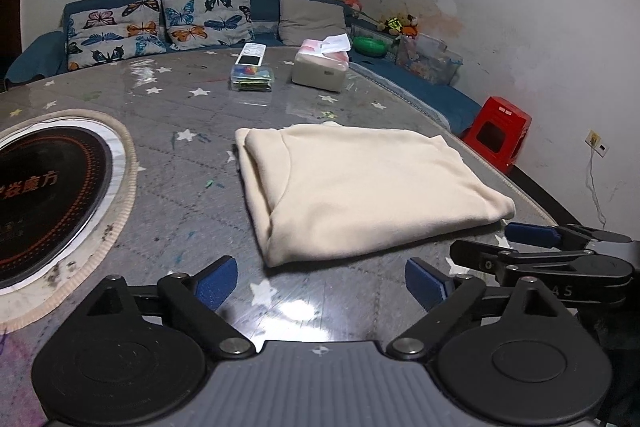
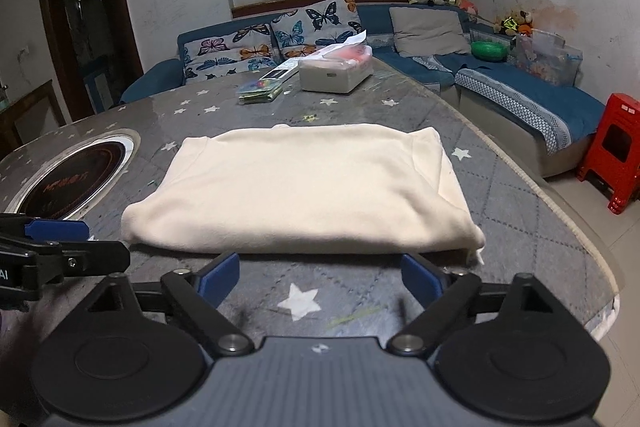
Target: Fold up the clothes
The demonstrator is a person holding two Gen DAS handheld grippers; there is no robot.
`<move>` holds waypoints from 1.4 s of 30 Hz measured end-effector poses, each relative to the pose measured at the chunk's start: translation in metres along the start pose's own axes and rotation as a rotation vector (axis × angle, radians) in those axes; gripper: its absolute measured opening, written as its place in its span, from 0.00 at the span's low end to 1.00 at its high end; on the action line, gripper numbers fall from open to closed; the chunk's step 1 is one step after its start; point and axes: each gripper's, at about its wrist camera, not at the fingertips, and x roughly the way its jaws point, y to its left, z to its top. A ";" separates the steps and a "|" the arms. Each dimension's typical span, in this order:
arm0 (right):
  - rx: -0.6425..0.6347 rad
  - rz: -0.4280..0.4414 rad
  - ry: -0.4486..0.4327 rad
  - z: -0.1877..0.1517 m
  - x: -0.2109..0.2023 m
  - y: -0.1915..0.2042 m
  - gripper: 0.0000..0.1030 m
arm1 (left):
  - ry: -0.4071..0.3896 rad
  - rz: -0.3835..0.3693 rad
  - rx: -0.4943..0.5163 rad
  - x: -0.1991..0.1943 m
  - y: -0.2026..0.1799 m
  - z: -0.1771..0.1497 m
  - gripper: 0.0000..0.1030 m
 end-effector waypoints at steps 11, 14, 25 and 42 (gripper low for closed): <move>-0.042 -0.032 -0.013 -0.006 -0.013 0.017 1.00 | -0.022 0.023 0.011 -0.018 0.004 -0.013 1.00; -0.041 -0.040 -0.018 -0.008 -0.015 0.020 1.00 | -0.025 0.034 0.011 -0.022 0.004 -0.016 1.00; -0.033 -0.035 -0.028 -0.015 -0.022 0.025 1.00 | -0.030 0.051 0.013 -0.030 0.002 -0.022 1.00; -0.030 -0.045 -0.018 -0.018 -0.022 0.022 1.00 | -0.014 0.054 0.033 -0.025 -0.007 -0.025 1.00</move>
